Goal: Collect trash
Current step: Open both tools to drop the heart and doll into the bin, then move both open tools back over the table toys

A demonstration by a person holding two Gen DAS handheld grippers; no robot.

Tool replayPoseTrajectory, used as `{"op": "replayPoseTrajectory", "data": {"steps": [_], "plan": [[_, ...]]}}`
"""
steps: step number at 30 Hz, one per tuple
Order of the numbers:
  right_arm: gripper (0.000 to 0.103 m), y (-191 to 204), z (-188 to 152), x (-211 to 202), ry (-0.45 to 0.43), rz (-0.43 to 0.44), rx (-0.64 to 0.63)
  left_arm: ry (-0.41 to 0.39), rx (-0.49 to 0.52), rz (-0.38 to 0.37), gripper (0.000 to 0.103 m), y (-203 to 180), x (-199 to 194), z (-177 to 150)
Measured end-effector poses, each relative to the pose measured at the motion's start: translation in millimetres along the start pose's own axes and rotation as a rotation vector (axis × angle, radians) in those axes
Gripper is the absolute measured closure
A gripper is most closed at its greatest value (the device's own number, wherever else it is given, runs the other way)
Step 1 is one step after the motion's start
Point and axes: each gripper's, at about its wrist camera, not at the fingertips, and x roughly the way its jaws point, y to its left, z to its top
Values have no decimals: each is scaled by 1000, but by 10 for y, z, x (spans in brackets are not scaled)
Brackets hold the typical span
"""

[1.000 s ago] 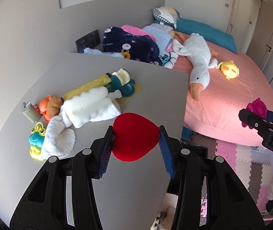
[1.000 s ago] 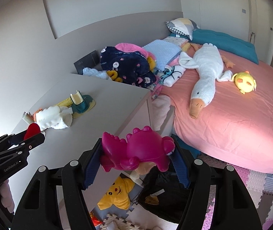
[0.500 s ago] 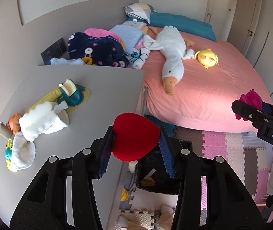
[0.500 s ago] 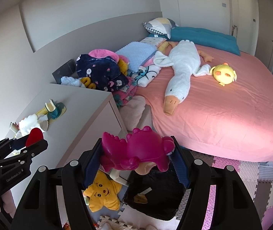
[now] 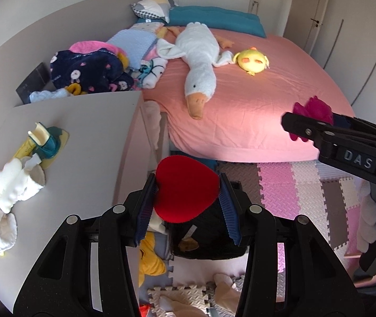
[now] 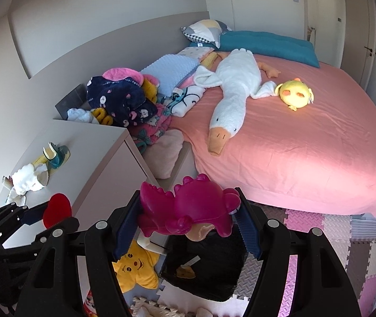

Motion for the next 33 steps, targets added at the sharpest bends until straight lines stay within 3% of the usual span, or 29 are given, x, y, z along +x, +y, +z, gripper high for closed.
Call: {"op": "replayPoseTrajectory", "data": {"steps": [1, 2, 3, 18, 33], "plan": [[30, 0, 27, 22, 5, -25, -7, 6, 12, -1, 24, -44, 16, 3], [28, 1, 50, 28, -4, -56, -13, 3, 23, 10, 14, -90, 21, 4], [26, -4, 77, 22, -22, -89, -21, -9, 37, 16, 10, -127, 14, 2], [26, -113, 234, 15, -63, -107, 15, 20, 50, 45, 10, 38, 38, -51], [26, 556, 215, 157, -38, -21, -66, 13, -33, 110, 10, 567, -157, -243]]}}
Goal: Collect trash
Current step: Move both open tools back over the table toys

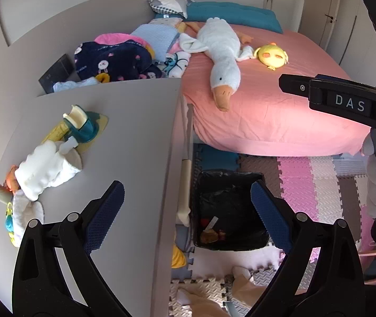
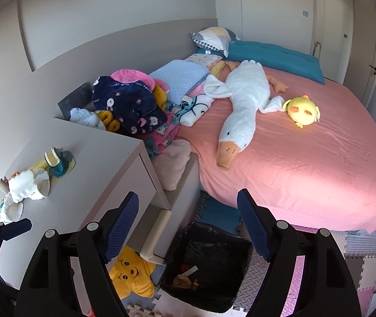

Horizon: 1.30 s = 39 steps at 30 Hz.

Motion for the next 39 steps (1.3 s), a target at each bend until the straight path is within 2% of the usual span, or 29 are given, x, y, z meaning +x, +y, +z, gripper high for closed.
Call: {"op": "replayPoseTrajectory", "data": {"steps": [26, 39], "plan": [[26, 1620, -67, 245, 60, 204, -195, 7, -244, 158, 10, 1384, -355, -657], [26, 2287, -128, 301, 119, 323, -191, 1, -347, 235, 10, 2016, -520, -1044]]}}
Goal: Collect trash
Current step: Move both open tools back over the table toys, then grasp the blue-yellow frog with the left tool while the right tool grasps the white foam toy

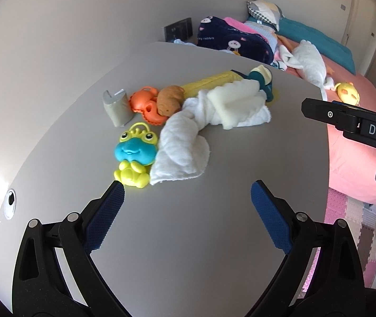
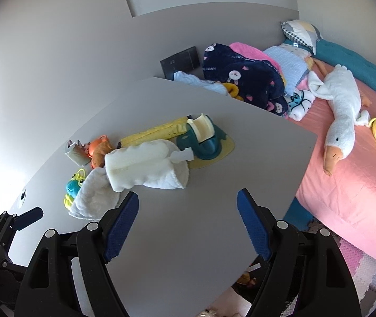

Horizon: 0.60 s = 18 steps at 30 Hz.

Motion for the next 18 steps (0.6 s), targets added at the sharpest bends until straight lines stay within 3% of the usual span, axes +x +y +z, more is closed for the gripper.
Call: {"op": "replayPoseTrajectory", "data": {"steps": [5, 8, 13, 18], "plan": [[26, 278, 14, 89, -8, 12, -71, -5, -36, 24, 10, 287, 22, -15], [26, 406, 22, 179, 45, 32, -118, -6, -54, 38, 13, 439, 63, 6], [26, 427, 78, 317, 103, 76, -30, -6, -86, 57, 23, 656, 155, 11], [26, 437, 162, 430, 119, 115, 88, 9, -94, 74, 26, 800, 280, 17]]}}
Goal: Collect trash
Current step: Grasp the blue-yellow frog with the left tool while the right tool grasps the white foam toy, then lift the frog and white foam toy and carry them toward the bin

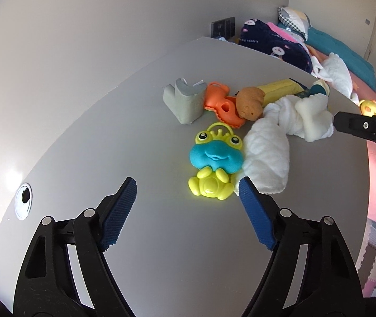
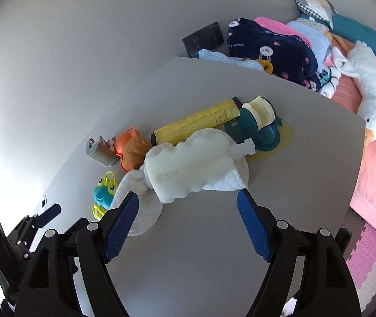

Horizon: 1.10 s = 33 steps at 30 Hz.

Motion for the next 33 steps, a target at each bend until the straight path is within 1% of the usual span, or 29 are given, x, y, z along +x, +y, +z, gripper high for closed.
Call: {"op": "replayPoseTrajectory", "data": {"steps": [6, 9, 13, 21, 23, 25, 29, 30, 31, 32, 33], "plan": [[25, 24, 139, 115, 3, 24, 145, 27, 6, -18, 26, 42, 194, 59], [25, -24, 195, 179, 4, 15, 237, 37, 16, -29, 26, 27, 284, 94], [24, -137, 248, 275, 32, 6, 355, 50, 25, -45, 26, 11, 384, 119], [25, -248, 250, 454, 86, 21, 470, 73, 37, -69, 26, 0, 540, 146], [34, -285, 241, 494, 94, 37, 493, 81, 27, -76, 26, 11, 579, 155], [46, -319, 222, 530, 103, 56, 507, 82, 16, -80, 29, 27, 596, 158], [57, -346, 204, 533, 111, 84, 493, 74, 19, -75, 38, 24, 586, 172], [61, -342, 210, 529, 111, 87, 480, 72, 18, -76, 42, 22, 584, 174], [64, -329, 216, 523, 112, 86, 459, 69, 18, -77, 48, 20, 579, 177], [66, -319, 219, 516, 112, 86, 441, 65, 16, -78, 50, 19, 574, 179], [71, -321, 217, 506, 110, 86, 434, 64, 11, -82, 50, 19, 573, 178]]}}
